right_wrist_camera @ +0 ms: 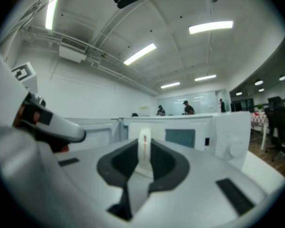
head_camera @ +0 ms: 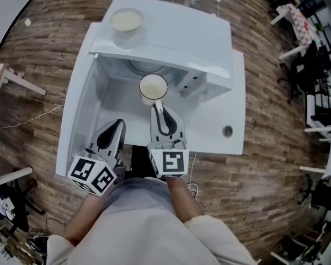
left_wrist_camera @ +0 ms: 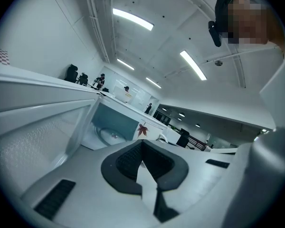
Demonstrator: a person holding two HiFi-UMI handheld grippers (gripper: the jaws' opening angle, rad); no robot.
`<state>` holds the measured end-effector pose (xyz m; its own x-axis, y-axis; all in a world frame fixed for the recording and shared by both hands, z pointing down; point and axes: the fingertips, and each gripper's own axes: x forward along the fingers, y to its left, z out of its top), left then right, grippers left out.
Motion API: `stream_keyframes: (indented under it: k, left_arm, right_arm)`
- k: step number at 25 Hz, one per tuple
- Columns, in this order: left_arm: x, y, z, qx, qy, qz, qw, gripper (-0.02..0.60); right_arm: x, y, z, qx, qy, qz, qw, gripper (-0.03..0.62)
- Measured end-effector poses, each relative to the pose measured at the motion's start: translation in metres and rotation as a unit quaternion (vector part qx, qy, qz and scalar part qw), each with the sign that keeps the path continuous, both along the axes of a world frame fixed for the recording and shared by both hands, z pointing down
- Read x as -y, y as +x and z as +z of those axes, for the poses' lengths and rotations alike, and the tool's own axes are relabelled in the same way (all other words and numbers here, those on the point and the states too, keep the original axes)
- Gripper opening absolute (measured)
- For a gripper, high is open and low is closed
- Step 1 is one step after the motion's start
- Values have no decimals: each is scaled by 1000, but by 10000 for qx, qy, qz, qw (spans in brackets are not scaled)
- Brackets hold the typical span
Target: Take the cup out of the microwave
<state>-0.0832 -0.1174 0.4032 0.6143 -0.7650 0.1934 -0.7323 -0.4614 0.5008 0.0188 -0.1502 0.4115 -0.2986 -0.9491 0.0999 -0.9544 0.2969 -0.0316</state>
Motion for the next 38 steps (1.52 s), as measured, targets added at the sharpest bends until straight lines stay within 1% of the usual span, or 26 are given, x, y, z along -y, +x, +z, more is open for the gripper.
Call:
stream_keyframes:
  k: [6,13,20,27,31,38]
  left_arm:
    - [-3,-4,-7,-31,106,-18,9999,15]
    - [-9,1,-19,-142,285,58,9995,15]
    - [-18,-1,-28,-203,407,59,9989,15]
    - [-23,8,-40,-321,579,145,9977,15]
    - [-30,11,-44,-354,634,207,9971,15]
    - [-35,9,-55,-427,755,184,9961,15]
  right_arm:
    - [-11,-6,-12,33,64,-74,9999,67]
    - [-29,-7,-23,26,35,-145,9999,67]
    - [-47,-6,-44,37,166,-180,9997,67]
    - [-66,-2,-58,1,190,-220,9996,67]
    - [-79,-5,-68,60,229,-269,9994,67]
    - [-96,-9,-79,203,243,-348,9989,67]
